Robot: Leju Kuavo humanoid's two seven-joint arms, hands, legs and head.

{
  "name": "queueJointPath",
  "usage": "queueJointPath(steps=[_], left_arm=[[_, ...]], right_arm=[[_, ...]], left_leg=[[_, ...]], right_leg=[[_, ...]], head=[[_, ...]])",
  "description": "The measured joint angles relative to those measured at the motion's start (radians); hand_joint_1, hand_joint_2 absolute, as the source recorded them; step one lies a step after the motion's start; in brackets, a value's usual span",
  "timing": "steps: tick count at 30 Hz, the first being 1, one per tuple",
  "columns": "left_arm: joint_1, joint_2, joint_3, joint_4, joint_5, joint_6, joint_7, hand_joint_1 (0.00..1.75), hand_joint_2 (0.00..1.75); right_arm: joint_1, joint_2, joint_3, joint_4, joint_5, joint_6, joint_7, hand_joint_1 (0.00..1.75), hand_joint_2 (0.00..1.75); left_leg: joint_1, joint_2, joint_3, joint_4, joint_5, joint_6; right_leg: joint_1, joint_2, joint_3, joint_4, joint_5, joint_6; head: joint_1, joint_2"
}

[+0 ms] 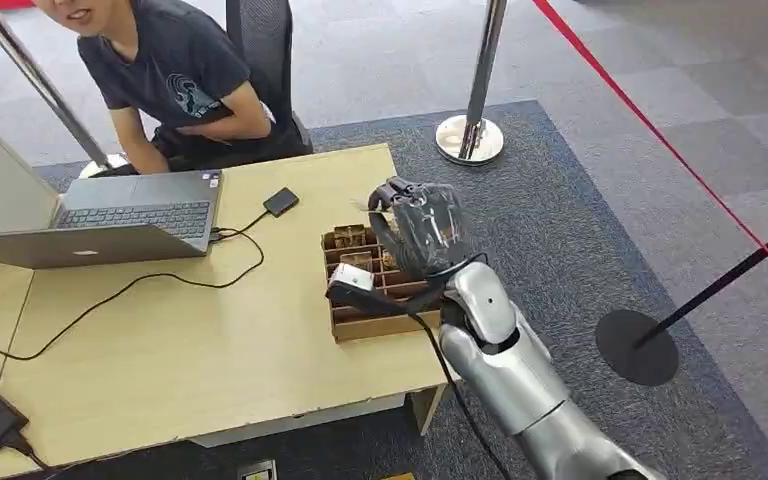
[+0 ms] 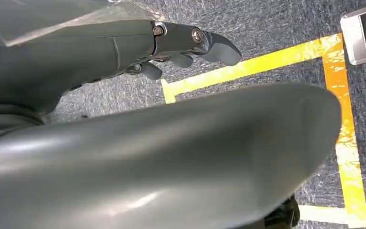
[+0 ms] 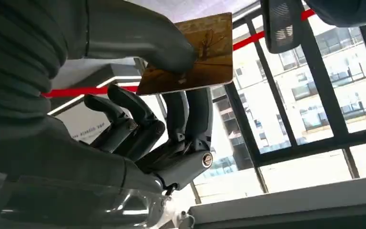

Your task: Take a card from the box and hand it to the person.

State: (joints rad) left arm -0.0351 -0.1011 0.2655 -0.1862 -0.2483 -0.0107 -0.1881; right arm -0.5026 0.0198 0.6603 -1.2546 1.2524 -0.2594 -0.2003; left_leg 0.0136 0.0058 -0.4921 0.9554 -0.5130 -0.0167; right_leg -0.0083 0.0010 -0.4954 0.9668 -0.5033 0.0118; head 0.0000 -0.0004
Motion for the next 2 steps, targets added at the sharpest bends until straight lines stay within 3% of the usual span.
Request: queueJointPath(steps=[2], left_arm=[[0.000,-0.001,0.000,0.000,-0.005,-0.001,0.000,0.00,0.00]], right_arm=[[-0.015,0.014,0.000,0.028,-0.002,-0.004,0.001,1.75,1.75]], left_leg=[[0.000,0.000,0.000,0.000,0.000,0.000]], right_leg=[[0.000,0.000,0.000,0.000,0.000,0.000]], head=[[0.000,0.000]])
